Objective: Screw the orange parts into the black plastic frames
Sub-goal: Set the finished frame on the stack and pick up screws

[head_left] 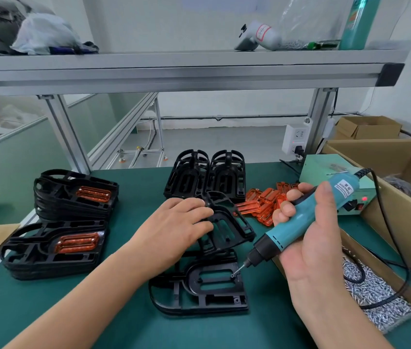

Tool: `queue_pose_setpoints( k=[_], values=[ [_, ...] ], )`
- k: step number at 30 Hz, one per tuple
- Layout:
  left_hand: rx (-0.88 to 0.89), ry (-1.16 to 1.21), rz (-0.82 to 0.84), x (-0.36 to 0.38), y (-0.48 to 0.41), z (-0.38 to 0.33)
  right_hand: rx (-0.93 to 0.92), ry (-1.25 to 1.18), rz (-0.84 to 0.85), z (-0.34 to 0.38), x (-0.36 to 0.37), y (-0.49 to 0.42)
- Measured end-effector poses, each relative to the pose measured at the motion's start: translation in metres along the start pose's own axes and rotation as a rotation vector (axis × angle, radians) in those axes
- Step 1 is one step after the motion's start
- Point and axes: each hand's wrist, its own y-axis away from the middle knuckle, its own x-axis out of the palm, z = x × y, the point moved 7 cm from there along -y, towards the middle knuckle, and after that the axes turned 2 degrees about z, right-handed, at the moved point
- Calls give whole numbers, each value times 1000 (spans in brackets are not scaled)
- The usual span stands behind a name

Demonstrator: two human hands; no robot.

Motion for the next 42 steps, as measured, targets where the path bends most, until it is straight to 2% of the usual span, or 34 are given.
queue_pose_setpoints(
  k=[5,8,13,17,21,27,33,42],
  values=[
    [-94,-17,-59,-42,27,-19,0,-8,-17,1,-1,-2],
    [-139,-6,-40,-54,48,-43,-10,-8,-27,2,-2,-3],
    [-73,-24,96,-42,61,-83,-7,1,-21,3,-1,-2],
    [-60,32,36,-33,62,-102,-6,7,-25,3,-1,-1],
    [-93,2,-38,-25,55,-89,-6,6,-32,3,-2,-2],
    [-148,-8,37,3,40,-41,-7,17,-35,4,-1,-1],
    [-268,56,10,16,22,4,2,18,-41,3,-1,-1],
    [-292,61,-106,-6,25,-14,-5,4,-54,5,-3,-3]
  ],
)
